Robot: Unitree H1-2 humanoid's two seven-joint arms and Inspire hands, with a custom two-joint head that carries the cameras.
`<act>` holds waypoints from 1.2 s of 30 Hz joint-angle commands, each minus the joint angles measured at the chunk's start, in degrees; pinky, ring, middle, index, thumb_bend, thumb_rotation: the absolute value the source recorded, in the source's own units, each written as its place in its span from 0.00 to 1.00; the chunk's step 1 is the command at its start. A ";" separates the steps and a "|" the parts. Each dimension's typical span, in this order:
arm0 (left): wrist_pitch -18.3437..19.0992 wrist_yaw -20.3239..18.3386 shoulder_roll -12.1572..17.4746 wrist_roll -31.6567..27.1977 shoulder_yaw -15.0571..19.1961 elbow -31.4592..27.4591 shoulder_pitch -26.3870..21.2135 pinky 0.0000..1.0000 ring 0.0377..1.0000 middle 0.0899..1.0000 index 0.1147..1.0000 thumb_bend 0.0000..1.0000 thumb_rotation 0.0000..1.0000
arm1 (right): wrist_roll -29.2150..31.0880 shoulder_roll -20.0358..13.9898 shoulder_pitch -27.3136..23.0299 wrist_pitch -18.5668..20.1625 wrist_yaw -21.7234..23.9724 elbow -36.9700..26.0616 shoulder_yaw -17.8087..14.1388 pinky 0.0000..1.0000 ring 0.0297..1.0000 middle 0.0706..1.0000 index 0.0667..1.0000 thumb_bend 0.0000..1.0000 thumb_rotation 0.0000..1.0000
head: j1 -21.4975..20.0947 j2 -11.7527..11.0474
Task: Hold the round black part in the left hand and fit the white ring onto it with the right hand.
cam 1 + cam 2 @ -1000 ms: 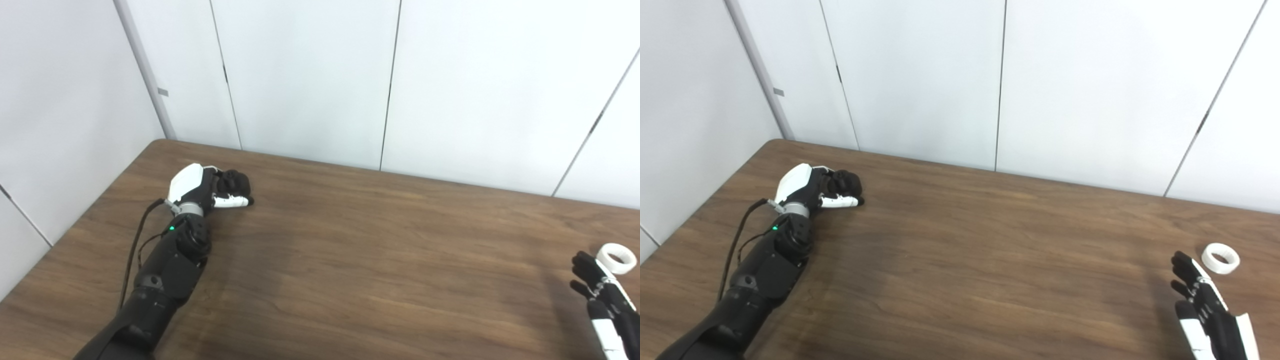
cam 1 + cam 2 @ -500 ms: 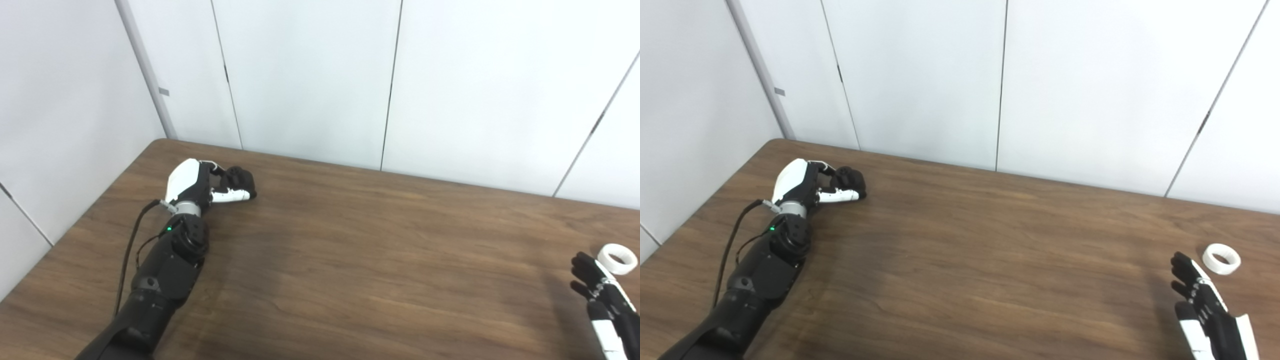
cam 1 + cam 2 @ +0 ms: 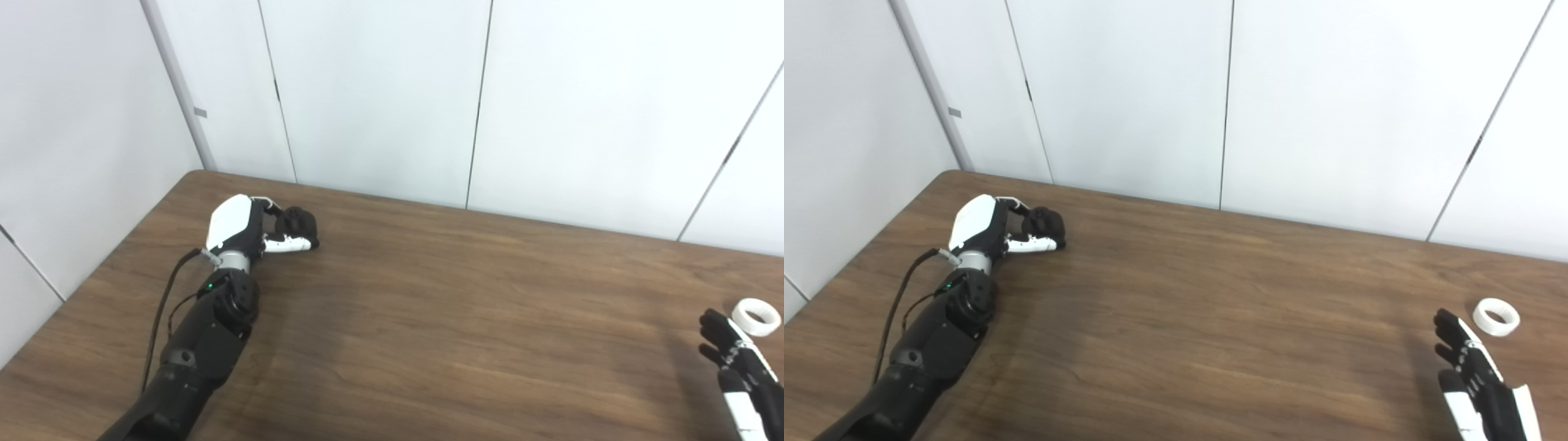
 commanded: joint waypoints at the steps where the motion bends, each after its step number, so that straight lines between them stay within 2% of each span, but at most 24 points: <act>1: -0.48 0.72 0.84 1.31 -0.01 -3.90 -1.24 1.00 0.87 0.73 0.42 0.52 0.05 | -0.42 1.78 2.02 0.00 -1.18 1.61 0.93 0.85 0.89 0.88 0.86 0.66 0.91 | -0.13 0.10; 9: 1.45 -2.36 -4.06 2.30 -2.20 -16.73 2.96 1.00 0.86 0.72 0.42 0.52 0.05 | -1.56 3.30 1.92 2.06 -1.81 -0.53 1.68 0.84 0.89 0.88 0.86 0.64 0.92 | -3.12 1.13; 14: 2.40 -4.73 -7.54 4.50 -5.36 -24.31 5.83 1.00 0.85 0.72 0.42 0.52 0.05 | -3.24 4.13 1.75 3.45 -2.55 -2.22 2.34 0.84 0.89 0.88 0.86 0.62 0.93 | -5.40 2.01; 19: 3.18 -7.54 -10.21 7.79 -8.35 -30.62 8.55 1.00 0.86 0.74 0.42 0.52 0.05 | -4.55 5.53 1.74 6.70 -3.15 -5.14 3.12 0.85 0.90 0.88 0.86 0.62 0.93 | -6.94 2.82; 23: 2.57 -8.66 -11.54 9.98 -9.82 -32.73 10.31 1.00 0.87 0.74 0.42 0.52 0.05 | -5.01 6.26 1.42 7.81 -3.43 -6.56 3.51 0.85 0.90 0.89 0.87 0.57 0.93 | -8.25 3.50; 27: 1.02 -9.46 -12.32 11.61 -11.62 -33.90 12.42 1.00 0.87 0.74 0.42 0.52 0.05 | -6.16 6.99 0.96 9.16 -4.06 -7.73 3.74 0.85 0.91 0.89 0.87 0.58 0.95 | -9.66 4.34; 36: -2.91 -11.96 -11.99 13.82 -15.19 -35.63 16.54 1.00 0.88 0.76 0.42 0.52 0.05 | -7.82 8.14 0.12 11.81 -5.12 -10.61 5.16 0.85 0.91 0.89 0.87 0.58 0.96 | -12.64 6.26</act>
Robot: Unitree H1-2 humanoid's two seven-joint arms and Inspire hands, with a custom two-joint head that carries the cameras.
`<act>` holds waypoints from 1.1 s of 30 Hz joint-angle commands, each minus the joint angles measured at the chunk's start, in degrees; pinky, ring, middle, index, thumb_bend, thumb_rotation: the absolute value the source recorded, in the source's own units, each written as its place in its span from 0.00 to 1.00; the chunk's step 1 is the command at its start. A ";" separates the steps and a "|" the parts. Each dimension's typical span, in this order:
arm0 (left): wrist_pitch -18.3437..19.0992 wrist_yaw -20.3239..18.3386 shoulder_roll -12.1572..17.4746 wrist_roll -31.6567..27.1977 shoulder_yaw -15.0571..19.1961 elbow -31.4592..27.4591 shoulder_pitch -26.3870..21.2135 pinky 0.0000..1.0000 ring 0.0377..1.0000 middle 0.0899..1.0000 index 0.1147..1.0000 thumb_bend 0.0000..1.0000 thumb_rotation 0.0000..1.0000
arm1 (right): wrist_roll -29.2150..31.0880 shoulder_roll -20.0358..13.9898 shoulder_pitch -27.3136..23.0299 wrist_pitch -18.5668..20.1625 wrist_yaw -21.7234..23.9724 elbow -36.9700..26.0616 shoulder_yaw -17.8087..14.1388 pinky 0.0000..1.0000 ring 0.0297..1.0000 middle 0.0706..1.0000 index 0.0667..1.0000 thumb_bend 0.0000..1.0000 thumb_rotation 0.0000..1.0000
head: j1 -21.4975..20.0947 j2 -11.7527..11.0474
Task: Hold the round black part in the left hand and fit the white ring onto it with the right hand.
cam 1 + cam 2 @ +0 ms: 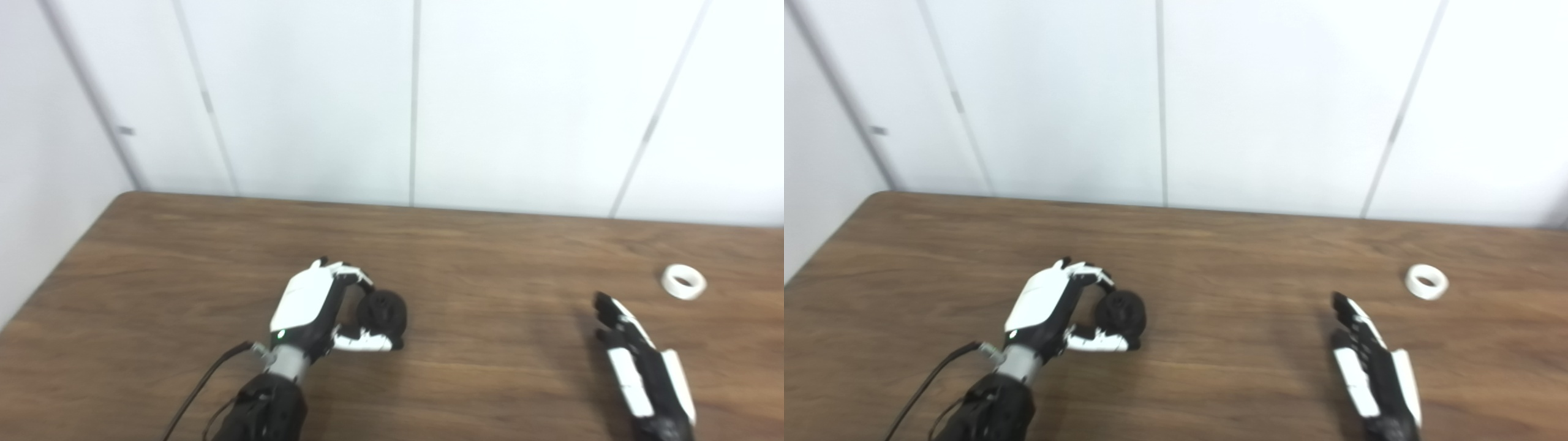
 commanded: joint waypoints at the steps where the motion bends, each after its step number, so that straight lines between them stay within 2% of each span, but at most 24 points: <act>1: -2.65 -0.22 0.56 1.60 -0.66 -2.04 -0.23 1.00 0.89 0.76 0.42 0.52 0.06 | -0.88 0.20 -1.58 -0.63 -0.68 -2.78 0.40 0.84 0.90 0.89 0.87 0.57 0.97 | -0.16 0.14; 10: -6.39 -1.48 -0.71 1.91 -2.74 -1.73 3.29 1.00 0.90 0.77 0.41 0.53 0.06 | -2.76 1.27 -1.92 2.77 -1.08 -5.98 1.38 0.84 0.90 0.89 0.87 0.56 0.99 | -2.90 2.15; 19: -7.38 -2.15 -2.20 2.99 -4.27 -1.01 5.30 1.00 0.89 0.77 0.42 0.53 0.06 | -2.30 1.80 -2.21 5.22 -0.88 -8.72 1.23 0.86 0.90 0.89 0.87 0.51 0.97 | -4.10 3.55; 23: -8.07 -2.41 -1.83 2.95 -4.08 -1.01 5.71 1.00 0.89 0.77 0.42 0.52 0.06 | -2.53 1.83 -2.43 6.12 -1.11 -9.83 0.86 0.85 0.90 0.88 0.86 0.49 0.94 | -4.77 4.20; 26: -8.54 -2.24 -1.54 2.90 -3.76 -0.79 6.09 1.00 0.89 0.77 0.42 0.52 0.06 | -5.93 1.65 -2.68 9.02 -2.07 -10.94 0.54 0.83 0.87 0.86 0.82 0.52 0.87 | -5.01 4.38; 28: -8.86 -2.26 -1.24 2.93 -3.48 -0.76 6.42 1.00 0.89 0.77 0.42 0.53 0.06 | -8.45 1.15 -2.74 12.00 -2.23 -12.31 0.37 0.87 0.88 0.85 0.79 0.55 0.81 | -5.20 4.71; 33: -9.84 -2.43 -0.64 3.26 -3.08 -0.78 7.09 1.00 0.89 0.77 0.42 0.52 0.06 | -9.28 -0.03 -3.56 14.93 -2.45 -13.33 -1.12 0.89 0.89 0.85 0.76 0.58 0.57 | -6.33 5.09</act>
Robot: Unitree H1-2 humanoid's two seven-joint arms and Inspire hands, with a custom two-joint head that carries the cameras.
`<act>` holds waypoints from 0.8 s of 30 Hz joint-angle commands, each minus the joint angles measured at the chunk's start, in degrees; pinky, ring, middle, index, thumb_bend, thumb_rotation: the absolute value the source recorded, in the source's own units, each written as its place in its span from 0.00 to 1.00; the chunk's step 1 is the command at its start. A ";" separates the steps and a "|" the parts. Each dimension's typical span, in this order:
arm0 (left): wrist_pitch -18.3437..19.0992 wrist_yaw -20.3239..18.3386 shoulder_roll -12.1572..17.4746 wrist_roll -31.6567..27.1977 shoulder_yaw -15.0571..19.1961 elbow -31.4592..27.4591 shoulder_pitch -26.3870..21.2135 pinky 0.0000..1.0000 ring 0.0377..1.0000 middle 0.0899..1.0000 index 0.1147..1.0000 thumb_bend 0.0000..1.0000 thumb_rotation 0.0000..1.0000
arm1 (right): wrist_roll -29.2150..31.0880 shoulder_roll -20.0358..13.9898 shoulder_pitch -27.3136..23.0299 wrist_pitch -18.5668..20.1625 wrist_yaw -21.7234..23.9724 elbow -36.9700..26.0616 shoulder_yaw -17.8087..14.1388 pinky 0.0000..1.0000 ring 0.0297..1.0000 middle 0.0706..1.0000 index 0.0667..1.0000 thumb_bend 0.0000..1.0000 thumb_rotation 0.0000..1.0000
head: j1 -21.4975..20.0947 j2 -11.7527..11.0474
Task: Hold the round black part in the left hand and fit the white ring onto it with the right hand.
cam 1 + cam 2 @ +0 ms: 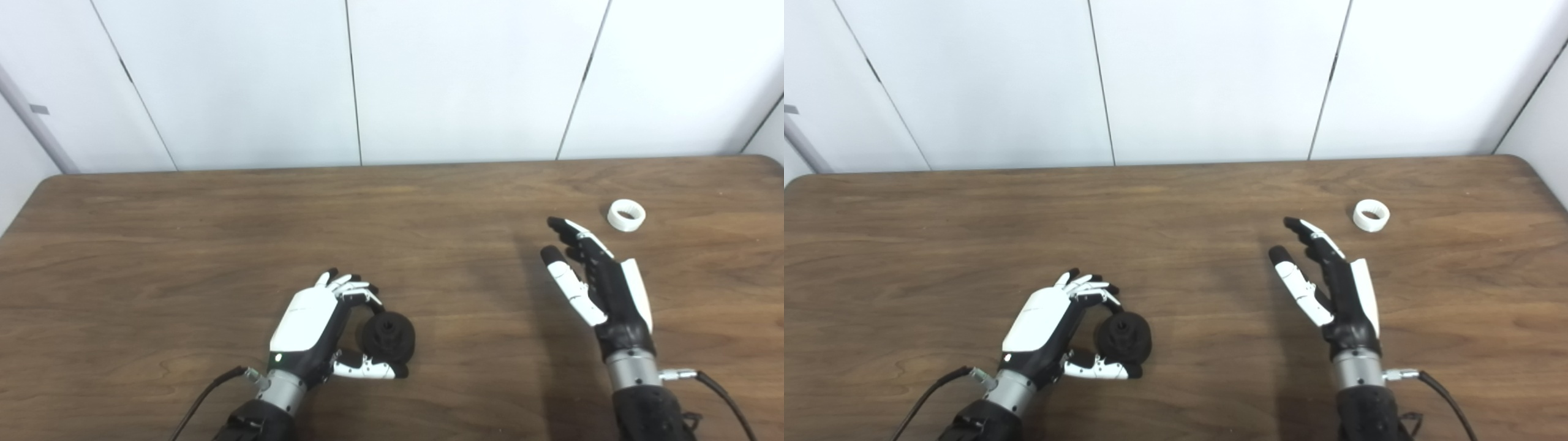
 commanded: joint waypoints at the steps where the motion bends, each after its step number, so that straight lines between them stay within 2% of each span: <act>1: -0.76 -0.43 1.07 1.16 0.29 -0.62 0.45 1.00 0.89 0.77 0.42 0.52 0.06 | -0.82 -0.41 -2.26 0.67 -0.84 -2.43 -0.91 0.90 0.89 0.85 0.76 0.60 0.53 | -0.44 0.15; 3: -1.32 -0.23 1.09 1.04 0.45 -0.47 0.78 1.00 0.89 0.77 0.42 0.52 0.06 | -0.48 -0.58 -2.95 2.07 -0.98 -2.53 -1.78 0.90 0.89 0.85 0.75 0.63 0.44 | -0.96 0.28; 6: -2.01 0.02 0.87 0.64 0.96 -0.22 1.30 1.00 0.89 0.77 0.42 0.52 0.06 | -0.20 -1.21 -4.54 3.96 -0.96 -2.38 -3.14 0.90 0.89 0.84 0.73 0.66 0.36 | -2.83 0.41; 10: -3.38 0.59 1.06 -0.06 1.67 0.53 1.71 1.00 0.88 0.77 0.42 0.52 0.05 | -2.69 -4.77 -7.60 4.46 -1.14 -0.28 -3.97 0.93 0.89 0.85 0.74 0.69 0.37 | -5.20 0.57; 13: -4.23 0.86 1.21 0.05 2.19 1.01 1.81 1.00 0.88 0.77 0.42 0.52 0.06 | -3.89 -7.40 -9.59 3.76 -1.85 2.22 -4.48 0.89 0.88 0.84 0.72 0.71 0.36 | -6.67 0.84; 17: -4.30 0.51 1.48 0.63 2.69 0.88 1.94 1.00 0.87 0.76 0.42 0.52 0.06 | -8.77 -11.67 -11.86 4.43 -2.37 5.12 -3.60 0.87 0.88 0.85 0.73 0.71 0.35 | -8.74 1.04; 24: -5.90 1.12 2.07 -0.15 3.65 1.68 1.87 1.00 0.86 0.75 0.42 0.52 0.05 | -12.33 -16.03 -14.40 2.75 -3.32 9.52 -2.83 0.87 0.90 0.88 0.74 0.76 0.28 | -12.09 1.17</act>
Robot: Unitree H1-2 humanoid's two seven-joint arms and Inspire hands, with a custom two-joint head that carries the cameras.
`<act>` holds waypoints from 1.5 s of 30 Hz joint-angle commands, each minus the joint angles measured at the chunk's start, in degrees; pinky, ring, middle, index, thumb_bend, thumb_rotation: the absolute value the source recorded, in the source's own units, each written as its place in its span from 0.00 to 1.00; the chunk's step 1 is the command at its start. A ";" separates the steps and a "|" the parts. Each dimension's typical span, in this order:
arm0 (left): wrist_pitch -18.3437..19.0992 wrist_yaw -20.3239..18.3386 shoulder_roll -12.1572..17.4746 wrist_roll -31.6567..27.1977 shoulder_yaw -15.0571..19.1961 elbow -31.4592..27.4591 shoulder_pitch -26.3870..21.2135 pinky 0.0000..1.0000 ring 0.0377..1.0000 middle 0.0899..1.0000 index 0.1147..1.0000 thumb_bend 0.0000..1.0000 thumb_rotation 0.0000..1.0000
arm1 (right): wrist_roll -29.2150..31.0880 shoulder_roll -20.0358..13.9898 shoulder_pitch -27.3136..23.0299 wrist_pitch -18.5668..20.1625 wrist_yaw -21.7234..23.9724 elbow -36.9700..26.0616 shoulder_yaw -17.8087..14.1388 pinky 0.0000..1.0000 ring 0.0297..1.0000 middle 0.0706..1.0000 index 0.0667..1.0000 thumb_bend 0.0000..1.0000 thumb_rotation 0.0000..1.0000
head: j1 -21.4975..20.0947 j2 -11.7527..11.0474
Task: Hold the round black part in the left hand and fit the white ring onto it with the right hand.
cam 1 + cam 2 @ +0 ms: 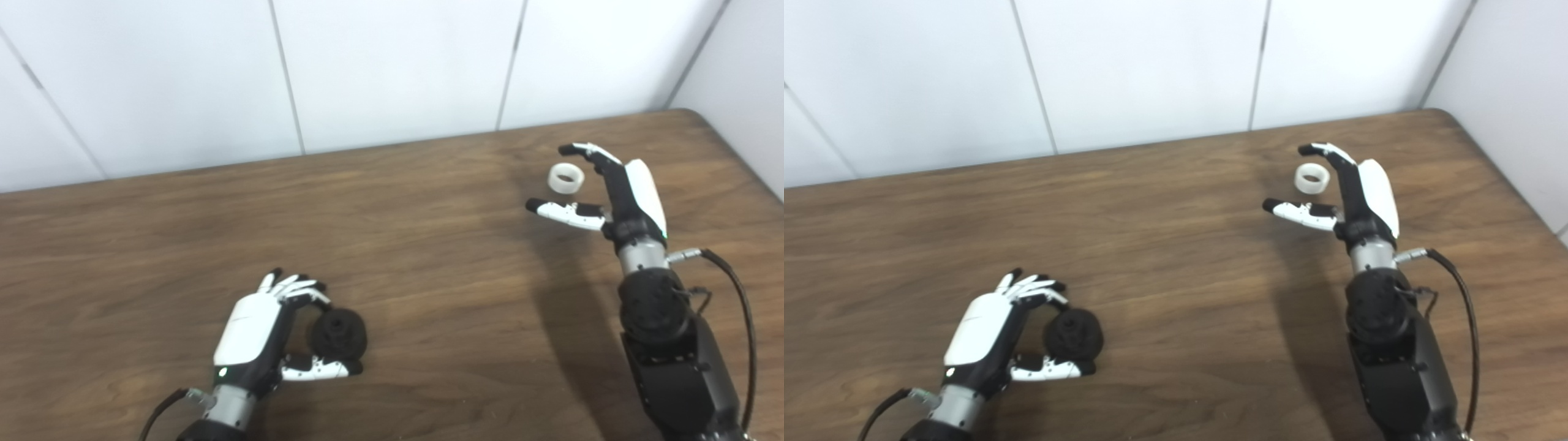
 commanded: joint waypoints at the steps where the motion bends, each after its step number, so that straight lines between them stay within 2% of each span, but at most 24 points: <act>1: -0.57 0.36 1.20 0.46 0.65 0.73 0.14 1.00 0.86 0.75 0.42 0.52 0.05 | -1.46 -2.02 -2.80 -2.09 -0.91 -0.20 0.07 0.88 0.91 0.89 0.74 0.75 0.28 | -0.49 0.05; 5: -0.45 -0.25 1.50 1.13 0.82 0.50 0.04 1.00 0.86 0.75 0.42 0.52 0.06 | -2.84 -3.65 -4.60 2.27 1.16 0.62 0.45 0.91 0.95 0.91 0.76 0.74 0.28 | -1.72 0.23; 11: -0.70 -0.56 2.07 0.96 1.11 0.20 -0.02 1.00 0.85 0.75 0.42 0.52 0.06 | -4.80 -6.91 -7.80 5.44 3.57 4.88 1.63 0.93 0.95 0.92 0.76 0.76 0.28 | -2.88 0.45; 22: -2.17 0.12 2.74 0.86 1.24 0.99 0.43 1.00 0.85 0.74 0.42 0.52 0.05 | -4.89 -10.43 -11.45 6.39 4.78 11.96 2.63 0.94 0.96 0.91 0.75 0.78 0.26 | -3.89 -0.15; 31: -2.22 -1.52 3.25 0.07 2.01 0.19 0.49 1.00 0.85 0.74 0.42 0.52 0.05 | -5.80 -10.80 -14.35 7.63 5.79 16.58 4.23 0.98 0.98 0.94 0.75 0.80 0.25 | -4.84 -0.02; 45: -1.99 -3.46 3.42 -0.34 2.72 -1.33 1.13 1.00 0.85 0.74 0.42 0.52 0.05 | -9.70 -11.12 -19.26 7.74 11.44 23.50 6.26 1.00 1.00 0.96 0.76 0.80 0.31 | -5.28 0.19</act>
